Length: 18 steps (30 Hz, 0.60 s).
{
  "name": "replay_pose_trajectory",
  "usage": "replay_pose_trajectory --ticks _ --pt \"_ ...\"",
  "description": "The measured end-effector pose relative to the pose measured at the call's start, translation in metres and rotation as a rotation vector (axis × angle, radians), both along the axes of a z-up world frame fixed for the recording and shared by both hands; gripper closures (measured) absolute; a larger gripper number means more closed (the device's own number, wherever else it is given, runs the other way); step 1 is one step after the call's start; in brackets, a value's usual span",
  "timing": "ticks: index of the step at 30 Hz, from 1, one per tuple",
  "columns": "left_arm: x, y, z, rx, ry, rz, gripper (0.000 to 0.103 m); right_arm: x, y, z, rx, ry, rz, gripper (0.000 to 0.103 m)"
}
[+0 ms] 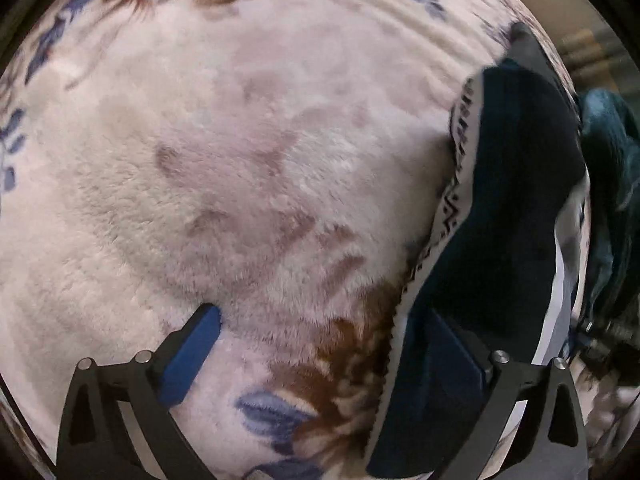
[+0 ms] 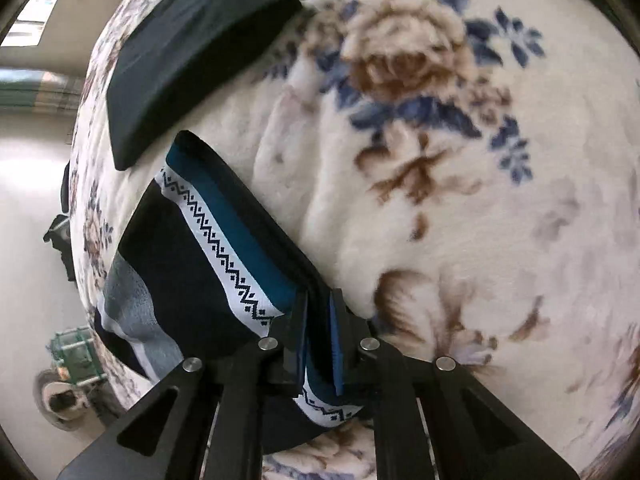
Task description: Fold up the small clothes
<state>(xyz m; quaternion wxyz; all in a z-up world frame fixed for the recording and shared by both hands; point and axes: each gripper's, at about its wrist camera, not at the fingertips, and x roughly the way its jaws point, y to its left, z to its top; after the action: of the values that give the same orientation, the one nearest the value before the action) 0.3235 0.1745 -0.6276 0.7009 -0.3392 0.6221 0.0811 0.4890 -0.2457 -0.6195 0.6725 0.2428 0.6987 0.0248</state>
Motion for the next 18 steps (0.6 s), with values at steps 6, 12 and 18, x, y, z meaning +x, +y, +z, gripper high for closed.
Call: replay_pose_trajectory --ticks 6,12,18 --pt "0.012 0.015 0.015 -0.043 0.036 0.065 0.000 0.030 0.022 0.025 0.007 -0.053 0.170 0.052" --pt "0.057 0.007 0.066 -0.011 -0.154 0.047 0.000 0.104 0.052 0.009 0.156 -0.103 0.230 0.043" --pt "0.108 0.004 0.063 0.038 -0.228 0.066 0.087 0.133 0.084 -0.015 0.205 -0.135 0.321 0.097"
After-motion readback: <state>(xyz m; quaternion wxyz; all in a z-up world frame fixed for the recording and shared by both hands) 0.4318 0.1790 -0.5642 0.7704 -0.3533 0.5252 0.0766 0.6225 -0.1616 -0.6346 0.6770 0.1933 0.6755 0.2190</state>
